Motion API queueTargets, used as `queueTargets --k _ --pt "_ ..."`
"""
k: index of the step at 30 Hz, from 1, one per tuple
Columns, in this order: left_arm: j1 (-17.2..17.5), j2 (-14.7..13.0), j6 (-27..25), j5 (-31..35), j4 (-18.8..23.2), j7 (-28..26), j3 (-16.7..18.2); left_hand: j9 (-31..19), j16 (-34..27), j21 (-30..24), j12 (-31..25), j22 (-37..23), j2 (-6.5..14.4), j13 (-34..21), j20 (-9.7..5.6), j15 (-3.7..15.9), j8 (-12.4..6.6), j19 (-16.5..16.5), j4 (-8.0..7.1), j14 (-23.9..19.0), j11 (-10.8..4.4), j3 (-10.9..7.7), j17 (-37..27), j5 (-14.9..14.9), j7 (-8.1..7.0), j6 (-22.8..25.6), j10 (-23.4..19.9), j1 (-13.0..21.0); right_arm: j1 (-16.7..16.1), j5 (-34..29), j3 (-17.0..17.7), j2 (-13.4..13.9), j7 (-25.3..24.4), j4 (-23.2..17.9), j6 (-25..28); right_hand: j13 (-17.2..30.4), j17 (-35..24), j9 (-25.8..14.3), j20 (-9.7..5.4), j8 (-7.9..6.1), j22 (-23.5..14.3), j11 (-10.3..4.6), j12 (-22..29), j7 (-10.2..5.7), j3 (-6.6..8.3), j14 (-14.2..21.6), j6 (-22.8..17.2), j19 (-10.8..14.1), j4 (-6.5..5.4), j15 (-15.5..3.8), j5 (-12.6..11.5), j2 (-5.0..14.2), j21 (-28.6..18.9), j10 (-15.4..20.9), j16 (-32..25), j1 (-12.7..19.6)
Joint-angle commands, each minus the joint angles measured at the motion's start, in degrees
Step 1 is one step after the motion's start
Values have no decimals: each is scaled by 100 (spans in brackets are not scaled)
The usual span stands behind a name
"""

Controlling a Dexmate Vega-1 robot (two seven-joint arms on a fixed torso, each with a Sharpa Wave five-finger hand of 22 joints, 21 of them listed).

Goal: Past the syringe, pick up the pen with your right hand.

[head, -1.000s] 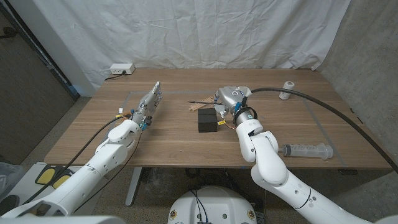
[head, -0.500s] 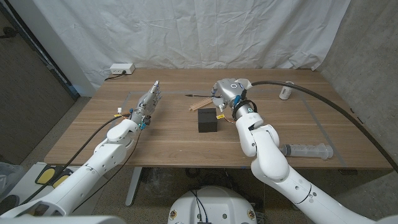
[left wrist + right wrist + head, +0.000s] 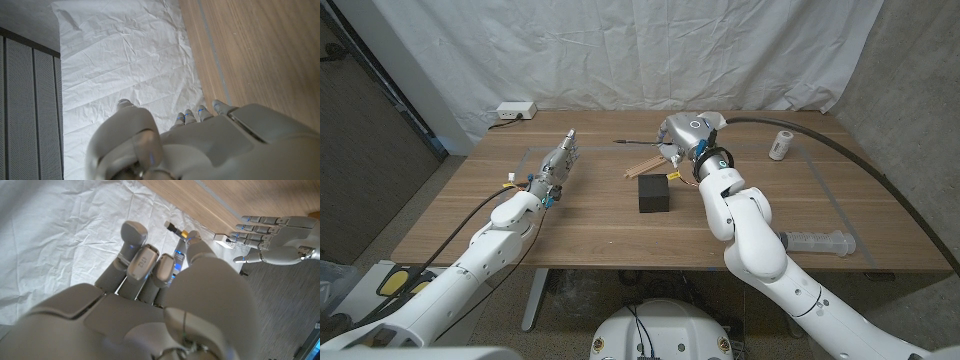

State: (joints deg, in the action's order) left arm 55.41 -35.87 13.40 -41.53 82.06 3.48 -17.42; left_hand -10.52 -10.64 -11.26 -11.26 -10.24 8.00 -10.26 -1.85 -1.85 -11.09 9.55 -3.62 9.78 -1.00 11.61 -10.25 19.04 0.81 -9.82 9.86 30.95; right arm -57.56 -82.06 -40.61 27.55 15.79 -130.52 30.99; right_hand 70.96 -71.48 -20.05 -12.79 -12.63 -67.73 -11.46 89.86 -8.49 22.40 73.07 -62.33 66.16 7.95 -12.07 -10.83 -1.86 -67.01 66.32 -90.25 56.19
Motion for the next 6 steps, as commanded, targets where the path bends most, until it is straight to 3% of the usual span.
queueTargets --k 1,6 --pt "-19 -7 -51 -22 19 -18 7 -21 2 -17 -12 -14 8 -30 -79 4 4 475 -18 440 37 40 -18 -18 30 -431 423 66 108 44 96 -50 132 -119 -184 16 -7 -349 3 -228 4 -5 4 -312 79 59 -363 10 -17 5 -25 44 -12 61 -2 -26" --pt "-63 19 -51 -30 -45 37 -18 -21 2 -17 -11 -14 9 -30 -78 10 4 476 -18 441 39 41 -18 -21 35 -431 426 72 90 42 114 -78 204 -150 -190 17 -7 -346 3 -225 13 -3 4 -315 88 59 -364 2 -14 3 -26 43 -5 64 -2 -23"
